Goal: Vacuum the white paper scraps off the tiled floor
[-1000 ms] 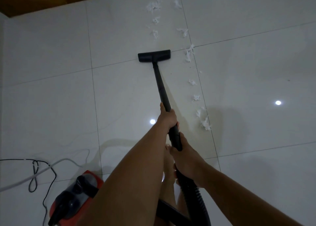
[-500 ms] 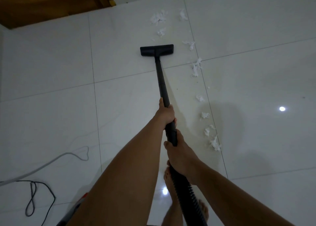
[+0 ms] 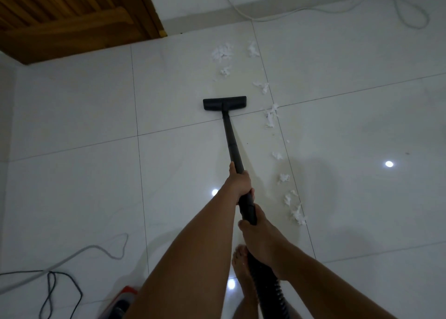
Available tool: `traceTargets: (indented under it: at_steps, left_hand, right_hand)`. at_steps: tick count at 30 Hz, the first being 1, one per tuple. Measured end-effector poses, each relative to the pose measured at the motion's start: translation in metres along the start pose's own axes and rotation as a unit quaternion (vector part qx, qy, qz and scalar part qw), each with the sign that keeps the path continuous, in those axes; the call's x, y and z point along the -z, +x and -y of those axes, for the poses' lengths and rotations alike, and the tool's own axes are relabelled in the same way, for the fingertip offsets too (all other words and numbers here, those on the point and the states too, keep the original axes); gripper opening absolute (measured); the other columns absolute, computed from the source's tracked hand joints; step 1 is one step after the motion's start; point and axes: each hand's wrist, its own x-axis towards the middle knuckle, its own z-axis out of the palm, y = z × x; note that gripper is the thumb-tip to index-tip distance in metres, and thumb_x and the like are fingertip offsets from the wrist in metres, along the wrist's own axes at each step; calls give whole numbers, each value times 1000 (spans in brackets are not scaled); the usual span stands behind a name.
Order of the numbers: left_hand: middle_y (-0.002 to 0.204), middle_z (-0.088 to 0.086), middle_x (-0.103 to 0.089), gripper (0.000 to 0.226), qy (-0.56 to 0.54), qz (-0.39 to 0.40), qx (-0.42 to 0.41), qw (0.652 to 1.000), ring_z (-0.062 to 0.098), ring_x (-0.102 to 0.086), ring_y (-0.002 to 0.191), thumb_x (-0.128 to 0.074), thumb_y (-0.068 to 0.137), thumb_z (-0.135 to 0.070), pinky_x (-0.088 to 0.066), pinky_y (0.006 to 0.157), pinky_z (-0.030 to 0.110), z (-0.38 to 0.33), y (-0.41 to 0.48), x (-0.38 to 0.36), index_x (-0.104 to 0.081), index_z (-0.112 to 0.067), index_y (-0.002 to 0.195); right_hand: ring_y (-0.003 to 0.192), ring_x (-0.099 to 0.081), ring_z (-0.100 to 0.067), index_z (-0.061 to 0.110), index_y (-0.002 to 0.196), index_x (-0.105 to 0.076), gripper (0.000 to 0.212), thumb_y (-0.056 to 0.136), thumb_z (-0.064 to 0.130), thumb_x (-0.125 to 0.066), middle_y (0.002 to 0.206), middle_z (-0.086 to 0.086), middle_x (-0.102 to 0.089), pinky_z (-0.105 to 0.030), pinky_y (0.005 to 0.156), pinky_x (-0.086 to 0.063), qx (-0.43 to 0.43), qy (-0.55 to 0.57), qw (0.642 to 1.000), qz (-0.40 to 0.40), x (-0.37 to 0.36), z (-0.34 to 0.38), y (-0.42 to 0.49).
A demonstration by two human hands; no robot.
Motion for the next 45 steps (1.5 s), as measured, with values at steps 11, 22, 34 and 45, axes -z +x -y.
traceTargets:
  at_steps: [11, 22, 34, 45]
  left_hand:
    - [91, 12, -54, 67, 15, -4, -5, 1000, 15, -53, 63, -36, 110, -35, -57, 65, 33, -42, 24, -9, 8, -57, 156]
    - [80, 9, -53, 66, 17, -30, -20, 999, 14, -51, 59, -36, 110, -33, -56, 69, 34, -116, 69, -13, 4, -56, 157]
    - [83, 9, -53, 67, 12, -48, -33, 998, 15, -51, 61, -37, 110, -33, -56, 70, 34, -177, 107, -14, 4, -55, 157]
    - [83, 9, -52, 65, 5, -41, -30, 999, 15, -50, 60, -36, 110, -33, -55, 78, 36, -184, 97, -13, 2, -54, 158]
  right_hand:
    - [96, -57, -21, 39, 150, -28, 53, 100, 30, -41, 98, -6, -65, -39, 106, -44, 45, -117, 991, -36, 25, 27, 30]
    - [57, -61, -17, 53, 149, -25, 53, 106, 27, -43, 90, -14, -60, -30, 53, -57, 7, 31, 999, 24, 58, 84, 82]
    - [63, -60, -21, 52, 150, -24, 54, 106, 28, -43, 90, -12, -56, -32, 53, -56, 18, 20, 999, 34, 83, 132, 130]
    - [71, -61, -22, 45, 152, -25, 55, 105, 25, -45, 91, -11, -60, -43, 74, -64, 36, 6, 999, 33, 85, 142, 121]
